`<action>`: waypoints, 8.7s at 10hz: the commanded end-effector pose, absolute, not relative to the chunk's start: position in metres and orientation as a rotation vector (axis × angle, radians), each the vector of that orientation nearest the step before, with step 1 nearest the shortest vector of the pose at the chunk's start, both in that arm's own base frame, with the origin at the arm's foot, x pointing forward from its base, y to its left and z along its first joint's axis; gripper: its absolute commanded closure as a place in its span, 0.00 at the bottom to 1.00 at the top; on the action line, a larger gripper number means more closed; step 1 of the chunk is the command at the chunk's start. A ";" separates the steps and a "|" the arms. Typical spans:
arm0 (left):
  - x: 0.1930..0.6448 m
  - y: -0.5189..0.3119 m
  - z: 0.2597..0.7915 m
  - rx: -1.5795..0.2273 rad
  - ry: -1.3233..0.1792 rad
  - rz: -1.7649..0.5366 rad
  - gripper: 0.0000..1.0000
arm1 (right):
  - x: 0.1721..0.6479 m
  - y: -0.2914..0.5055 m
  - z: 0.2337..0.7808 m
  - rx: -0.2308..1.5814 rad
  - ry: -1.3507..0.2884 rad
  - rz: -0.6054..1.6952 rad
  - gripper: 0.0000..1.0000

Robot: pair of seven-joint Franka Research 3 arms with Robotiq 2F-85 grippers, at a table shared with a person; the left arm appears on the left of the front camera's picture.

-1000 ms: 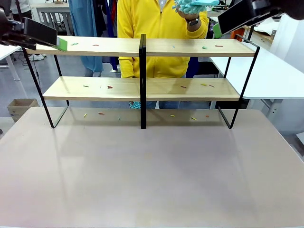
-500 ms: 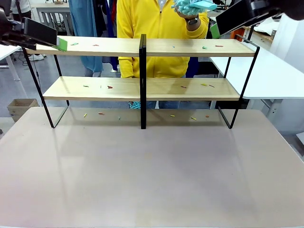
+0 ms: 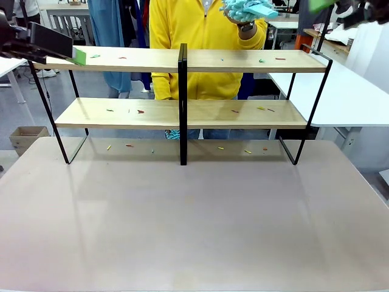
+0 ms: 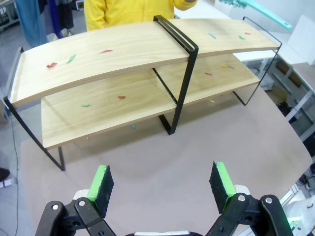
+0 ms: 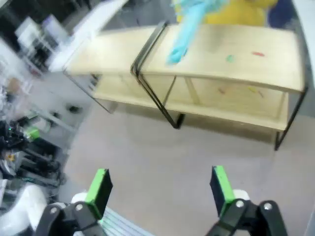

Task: Clean the shelves.
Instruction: Pick up the Duster when the human hands it over, then clean a randomly selected level of the Shelf with the Duster.

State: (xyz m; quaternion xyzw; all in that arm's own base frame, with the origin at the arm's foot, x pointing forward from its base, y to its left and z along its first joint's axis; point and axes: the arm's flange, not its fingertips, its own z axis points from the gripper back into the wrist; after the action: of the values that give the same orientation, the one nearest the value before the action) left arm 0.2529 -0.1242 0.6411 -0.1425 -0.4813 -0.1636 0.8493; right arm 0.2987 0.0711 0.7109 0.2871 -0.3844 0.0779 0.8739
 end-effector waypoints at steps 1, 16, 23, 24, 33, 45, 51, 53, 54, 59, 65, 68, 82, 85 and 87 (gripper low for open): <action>0.253 -0.124 0.641 -0.300 -1.015 -0.343 0.00 | 0.313 0.045 0.714 0.860 -0.559 -0.319 0.00; 0.253 -0.124 0.641 -0.300 -1.015 -0.343 0.00 | 0.589 0.088 0.652 1.157 -0.411 -0.136 0.00; 0.253 -0.124 0.641 -0.300 -1.015 -0.343 0.00 | 0.581 0.089 0.654 1.149 -0.362 -0.090 1.00; 0.253 -0.124 0.641 -0.300 -1.015 -0.343 0.00 | 0.581 0.088 0.653 1.152 -0.364 -0.089 0.63; 0.253 -0.124 0.641 -0.300 -1.015 -0.343 0.00 | 0.573 0.075 0.654 1.155 -0.347 -0.074 1.00; 0.253 -0.124 0.641 -0.300 -1.015 -0.343 0.00 | 0.185 -0.215 0.748 0.635 -0.734 -0.046 1.00; 0.253 -0.124 0.641 -0.300 -1.015 -0.343 0.00 | 0.183 -0.216 0.771 0.654 -0.748 -0.032 1.00; 0.253 -0.124 0.641 -0.300 -1.015 -0.343 0.00 | 0.183 -0.216 0.771 0.654 -0.748 -0.032 1.00; 0.253 -0.124 0.641 -0.300 -1.015 -0.343 0.00 | 0.183 -0.216 0.771 0.654 -0.748 -0.032 1.00; 0.253 -0.124 0.641 -0.300 -1.015 -0.343 0.00 | 0.183 -0.216 0.771 0.654 -0.748 -0.032 1.00; 0.253 -0.124 0.641 -0.300 -1.015 -0.343 0.00 | 0.171 -0.056 0.688 0.453 -0.417 0.401 0.88; 0.253 -0.124 0.641 -0.300 -1.015 -0.343 0.00 | 0.159 0.043 0.619 0.374 -0.307 0.577 0.88; 0.253 -0.124 0.641 -0.300 -1.015 -0.343 0.00 | 0.193 -0.002 0.557 0.276 -0.183 0.401 0.88; 0.253 -0.124 0.641 -0.300 -1.015 -0.343 0.00 | 0.147 -0.056 0.568 0.256 -0.205 0.247 0.88; 0.253 -0.124 0.641 -0.300 -1.015 -0.343 0.00 | 0.148 -0.054 0.566 0.265 -0.249 0.257 0.88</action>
State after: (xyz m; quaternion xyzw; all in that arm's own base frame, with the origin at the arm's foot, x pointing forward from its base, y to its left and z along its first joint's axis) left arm 0.2525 -0.1248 0.6409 -0.1429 -0.4811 -0.1646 0.8491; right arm 0.1423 -0.0629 0.5663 0.1328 -0.1101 0.1275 0.9767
